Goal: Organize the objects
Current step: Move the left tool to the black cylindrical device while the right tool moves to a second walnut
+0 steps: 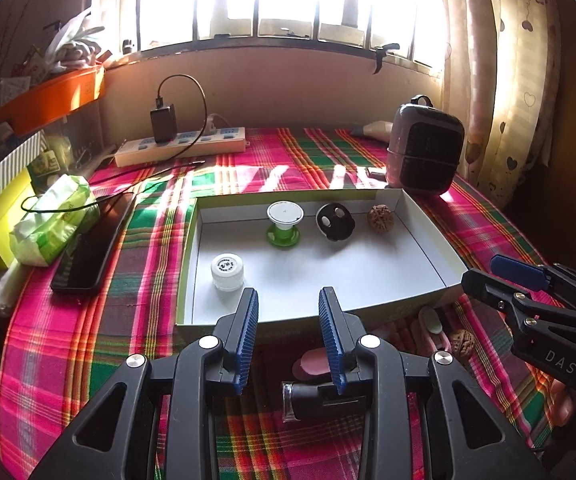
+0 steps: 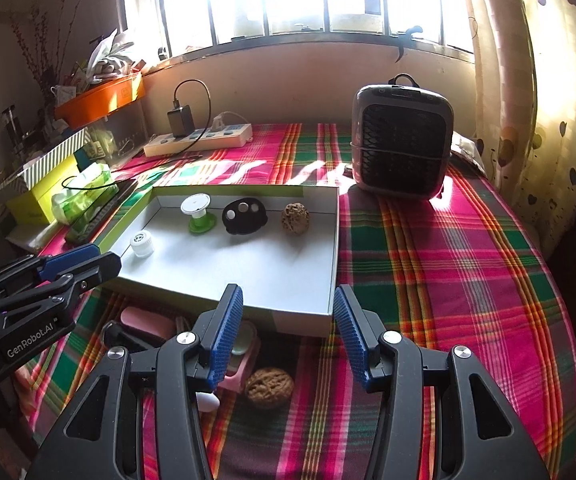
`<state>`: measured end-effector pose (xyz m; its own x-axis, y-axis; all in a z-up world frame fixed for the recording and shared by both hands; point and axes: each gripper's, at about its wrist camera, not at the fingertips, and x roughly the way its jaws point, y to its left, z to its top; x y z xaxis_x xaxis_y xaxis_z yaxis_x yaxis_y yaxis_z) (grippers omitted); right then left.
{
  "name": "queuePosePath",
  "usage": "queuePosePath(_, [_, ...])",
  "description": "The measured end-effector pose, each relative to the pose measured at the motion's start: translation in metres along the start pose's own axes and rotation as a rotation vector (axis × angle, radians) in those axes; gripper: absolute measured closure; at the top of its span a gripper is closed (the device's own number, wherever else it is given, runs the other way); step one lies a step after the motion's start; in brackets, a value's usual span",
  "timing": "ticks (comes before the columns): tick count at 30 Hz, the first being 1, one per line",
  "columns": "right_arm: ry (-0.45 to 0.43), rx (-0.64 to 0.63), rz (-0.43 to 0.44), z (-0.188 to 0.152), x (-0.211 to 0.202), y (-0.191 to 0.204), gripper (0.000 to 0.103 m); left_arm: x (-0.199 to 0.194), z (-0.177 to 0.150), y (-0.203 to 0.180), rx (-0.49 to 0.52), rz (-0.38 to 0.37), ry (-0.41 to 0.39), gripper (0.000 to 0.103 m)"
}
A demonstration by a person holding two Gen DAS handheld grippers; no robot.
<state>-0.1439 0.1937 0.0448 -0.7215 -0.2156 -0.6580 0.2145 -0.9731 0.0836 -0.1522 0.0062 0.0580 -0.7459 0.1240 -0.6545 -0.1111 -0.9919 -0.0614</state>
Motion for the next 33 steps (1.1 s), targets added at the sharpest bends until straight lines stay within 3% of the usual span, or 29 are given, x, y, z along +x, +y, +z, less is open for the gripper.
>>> queuePosePath(12, [0.026, 0.006, -0.012, -0.021, -0.003, -0.007, 0.054, -0.002, -0.021, 0.006, -0.005, -0.039, 0.046, 0.073])
queuePosePath(20, [0.044, 0.013, 0.002, -0.031, -0.004, -0.01, 0.054, 0.007, -0.032, 0.006, -0.019, -0.103, 0.103, 0.071])
queuePosePath(25, [0.06, 0.025, 0.008, -0.033, -0.002, -0.012, 0.054, 0.012, -0.037, 0.005, -0.034, -0.182, 0.131, 0.069])
queuePosePath(33, [0.069, 0.016, 0.013, -0.036, -0.001, -0.012, 0.054, 0.004, -0.043, -0.001, -0.008, -0.202, 0.132, 0.069])
